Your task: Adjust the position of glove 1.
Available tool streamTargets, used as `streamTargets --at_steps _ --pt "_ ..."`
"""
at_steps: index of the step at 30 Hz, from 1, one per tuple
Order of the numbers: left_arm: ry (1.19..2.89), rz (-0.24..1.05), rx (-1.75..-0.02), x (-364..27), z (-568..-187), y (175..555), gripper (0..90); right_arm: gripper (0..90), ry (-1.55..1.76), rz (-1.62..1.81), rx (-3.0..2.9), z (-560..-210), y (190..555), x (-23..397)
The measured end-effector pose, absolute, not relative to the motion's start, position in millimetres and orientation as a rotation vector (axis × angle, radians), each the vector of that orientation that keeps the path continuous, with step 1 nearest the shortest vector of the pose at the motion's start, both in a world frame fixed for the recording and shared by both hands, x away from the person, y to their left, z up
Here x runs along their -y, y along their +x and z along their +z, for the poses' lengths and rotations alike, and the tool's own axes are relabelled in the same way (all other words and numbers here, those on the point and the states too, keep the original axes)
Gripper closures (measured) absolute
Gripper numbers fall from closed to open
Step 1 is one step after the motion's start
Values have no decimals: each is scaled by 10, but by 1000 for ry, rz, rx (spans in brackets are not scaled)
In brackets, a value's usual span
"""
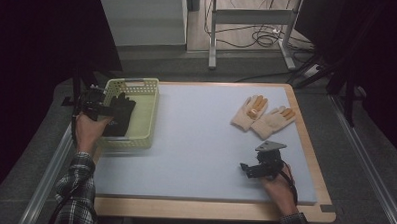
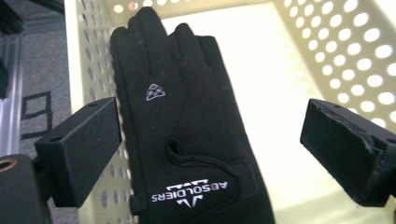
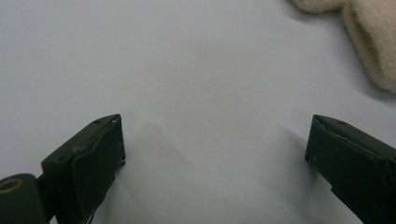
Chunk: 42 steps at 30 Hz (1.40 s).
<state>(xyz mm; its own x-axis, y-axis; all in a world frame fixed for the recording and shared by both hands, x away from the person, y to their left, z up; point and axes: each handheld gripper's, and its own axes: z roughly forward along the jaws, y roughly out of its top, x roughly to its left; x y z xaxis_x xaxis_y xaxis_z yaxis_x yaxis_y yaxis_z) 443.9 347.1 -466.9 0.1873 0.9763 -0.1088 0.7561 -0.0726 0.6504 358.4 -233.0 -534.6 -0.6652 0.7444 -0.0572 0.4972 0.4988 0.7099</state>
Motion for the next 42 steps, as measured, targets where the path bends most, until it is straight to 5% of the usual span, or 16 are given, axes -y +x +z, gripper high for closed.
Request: streamTargets --at_steps 18,42 --pt "1886 430 -1433 -3306 -4570 4133 25 44 1035 962 -2390 -5346 3584 2331" --pt "1962 421 -1111 -2559 -4499 3636 0 44 1036 957 -2392 -5343 3581 2331"
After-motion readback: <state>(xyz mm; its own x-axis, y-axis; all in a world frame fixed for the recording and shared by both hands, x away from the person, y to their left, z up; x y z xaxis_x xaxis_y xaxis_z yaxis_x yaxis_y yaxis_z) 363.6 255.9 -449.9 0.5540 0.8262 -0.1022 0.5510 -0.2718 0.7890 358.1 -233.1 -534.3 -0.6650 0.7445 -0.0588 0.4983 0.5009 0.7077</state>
